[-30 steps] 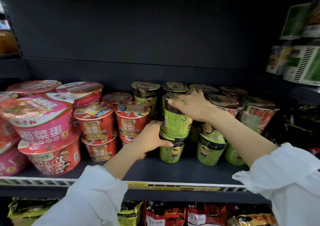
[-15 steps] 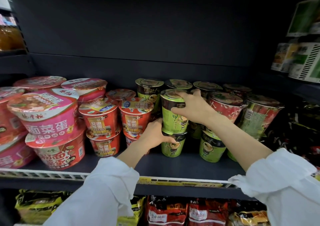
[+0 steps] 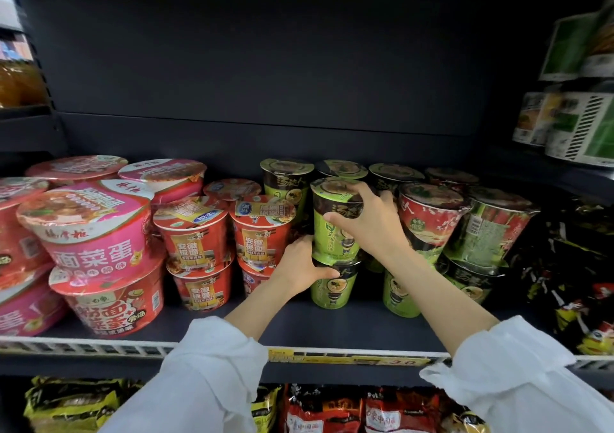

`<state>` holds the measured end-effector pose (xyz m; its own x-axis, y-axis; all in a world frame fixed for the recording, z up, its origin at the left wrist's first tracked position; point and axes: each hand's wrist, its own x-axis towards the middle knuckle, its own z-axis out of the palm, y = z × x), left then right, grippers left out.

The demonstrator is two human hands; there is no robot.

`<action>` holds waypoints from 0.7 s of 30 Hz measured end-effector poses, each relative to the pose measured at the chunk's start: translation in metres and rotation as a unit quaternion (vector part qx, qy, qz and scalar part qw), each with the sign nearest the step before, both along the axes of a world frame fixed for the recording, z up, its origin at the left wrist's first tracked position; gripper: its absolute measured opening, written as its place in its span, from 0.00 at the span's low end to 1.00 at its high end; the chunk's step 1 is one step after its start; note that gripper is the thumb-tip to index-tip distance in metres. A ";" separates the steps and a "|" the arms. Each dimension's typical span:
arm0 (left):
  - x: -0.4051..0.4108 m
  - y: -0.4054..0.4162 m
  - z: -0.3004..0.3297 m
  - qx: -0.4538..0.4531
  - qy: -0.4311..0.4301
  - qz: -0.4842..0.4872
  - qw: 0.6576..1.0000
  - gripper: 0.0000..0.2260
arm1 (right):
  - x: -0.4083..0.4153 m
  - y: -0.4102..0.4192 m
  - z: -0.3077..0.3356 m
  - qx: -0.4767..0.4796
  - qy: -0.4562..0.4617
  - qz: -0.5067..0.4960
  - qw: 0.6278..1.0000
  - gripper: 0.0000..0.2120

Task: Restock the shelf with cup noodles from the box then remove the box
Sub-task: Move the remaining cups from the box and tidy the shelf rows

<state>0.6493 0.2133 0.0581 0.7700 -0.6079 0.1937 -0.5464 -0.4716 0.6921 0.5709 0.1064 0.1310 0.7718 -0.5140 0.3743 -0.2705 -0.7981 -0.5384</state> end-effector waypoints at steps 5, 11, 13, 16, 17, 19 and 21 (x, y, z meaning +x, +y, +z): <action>-0.016 -0.001 0.018 -0.089 -0.027 0.042 0.995 0.42 | -0.018 -0.012 0.014 0.015 0.037 0.046 0.998 0.40; -0.035 -0.006 0.042 -0.172 -0.196 0.092 0.961 0.41 | -0.040 -0.044 0.038 -0.113 -0.031 0.019 0.993 0.21; -0.038 -0.011 0.044 -0.163 -0.317 0.090 0.930 0.34 | -0.043 -0.057 0.040 -0.162 0.010 -0.003 0.987 0.21; -0.044 -0.026 0.053 -0.139 -0.437 0.002 0.889 0.21 | -0.050 -0.072 0.037 -0.199 0.116 -0.032 0.973 0.27; -0.045 -0.032 0.054 -0.128 -0.447 -0.040 0.885 0.18 | -0.053 -0.076 0.035 -0.203 0.138 -0.033 0.969 0.28; -0.047 -0.043 0.052 -0.097 -0.432 -0.107 0.890 0.13 | -0.058 -0.083 0.031 -0.204 0.150 -0.022 0.967 0.29; -0.050 -0.054 0.047 -0.058 -0.369 -0.131 0.918 0.14 | -0.062 -0.089 0.030 -0.202 0.143 -0.011 0.969 0.29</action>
<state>0.5989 0.1592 0.1054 0.2335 -0.6955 0.6796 -0.9711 -0.2029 0.1259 0.5091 0.0178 0.1612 0.8637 -0.3879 0.3218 -0.3824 -0.9203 -0.0831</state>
